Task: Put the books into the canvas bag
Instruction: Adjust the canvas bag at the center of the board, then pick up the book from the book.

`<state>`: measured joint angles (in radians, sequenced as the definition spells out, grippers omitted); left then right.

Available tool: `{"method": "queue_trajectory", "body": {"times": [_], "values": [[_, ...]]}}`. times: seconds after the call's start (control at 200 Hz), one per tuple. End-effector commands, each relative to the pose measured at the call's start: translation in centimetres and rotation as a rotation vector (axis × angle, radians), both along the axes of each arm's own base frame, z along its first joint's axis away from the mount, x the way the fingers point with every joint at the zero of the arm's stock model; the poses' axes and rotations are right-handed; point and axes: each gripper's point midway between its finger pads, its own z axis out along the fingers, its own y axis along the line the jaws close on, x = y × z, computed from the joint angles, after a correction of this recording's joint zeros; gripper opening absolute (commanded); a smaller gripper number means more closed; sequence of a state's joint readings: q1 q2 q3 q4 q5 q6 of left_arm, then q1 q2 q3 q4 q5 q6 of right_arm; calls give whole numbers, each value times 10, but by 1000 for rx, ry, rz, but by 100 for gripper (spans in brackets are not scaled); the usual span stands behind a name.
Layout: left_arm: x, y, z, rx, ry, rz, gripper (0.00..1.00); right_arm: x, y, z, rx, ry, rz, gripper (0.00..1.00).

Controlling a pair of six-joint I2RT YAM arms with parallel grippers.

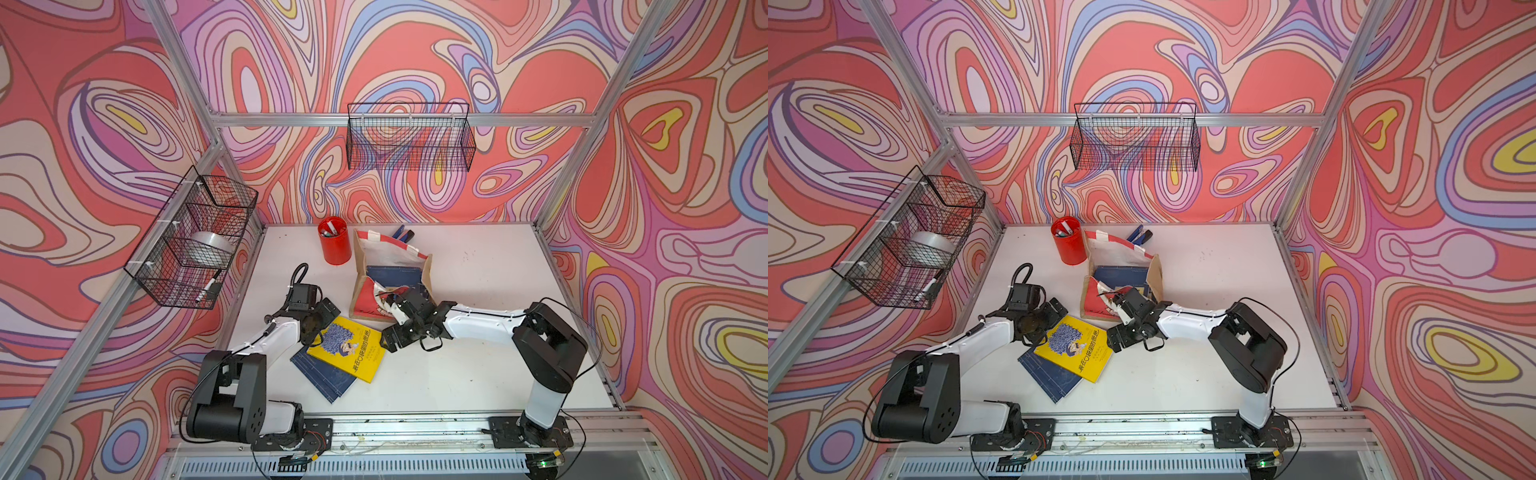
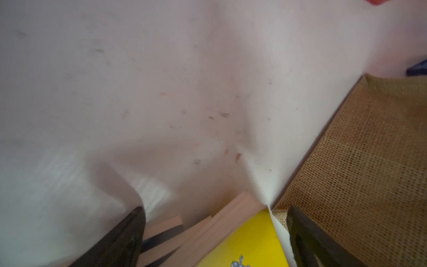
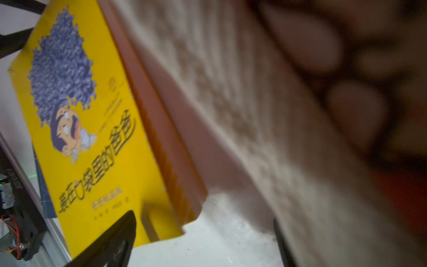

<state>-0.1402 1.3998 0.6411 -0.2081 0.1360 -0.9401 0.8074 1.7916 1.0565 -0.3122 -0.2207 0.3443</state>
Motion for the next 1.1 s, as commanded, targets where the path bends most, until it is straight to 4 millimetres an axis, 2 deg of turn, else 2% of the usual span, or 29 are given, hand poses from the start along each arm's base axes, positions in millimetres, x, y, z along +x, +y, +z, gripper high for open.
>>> {"method": "queue_trajectory", "body": {"times": [0.0, 0.095, 0.255, 0.426, 0.506, 0.666, 0.921, 1.092], "values": [[-48, -23, -36, -73, 234, 7, 97, 20, -31, 12, -42, -63, -71, 95], [-43, -20, -27, -50, 211, 0, 97, 8, -25, 22, -4, -41, -5, 94], [-34, -4, 3, 26, 140, -29, 99, -37, -7, 49, 204, 71, 31, 94], [-36, 0, 13, 20, 131, -65, 99, -82, 12, 43, 276, 190, -15, 94], [-37, -6, 12, -3, 134, -90, 99, -94, 22, 34, 310, 230, -48, 94], [-46, -15, -2, -61, 168, -110, 99, -99, 33, 19, 347, 261, -116, 94], [-60, -20, -10, -87, 192, -137, 98, -95, 54, 12, 452, 290, -177, 93], [-68, -21, -12, -98, 203, -148, 98, -84, 46, 22, 469, 208, -232, 89]]}}
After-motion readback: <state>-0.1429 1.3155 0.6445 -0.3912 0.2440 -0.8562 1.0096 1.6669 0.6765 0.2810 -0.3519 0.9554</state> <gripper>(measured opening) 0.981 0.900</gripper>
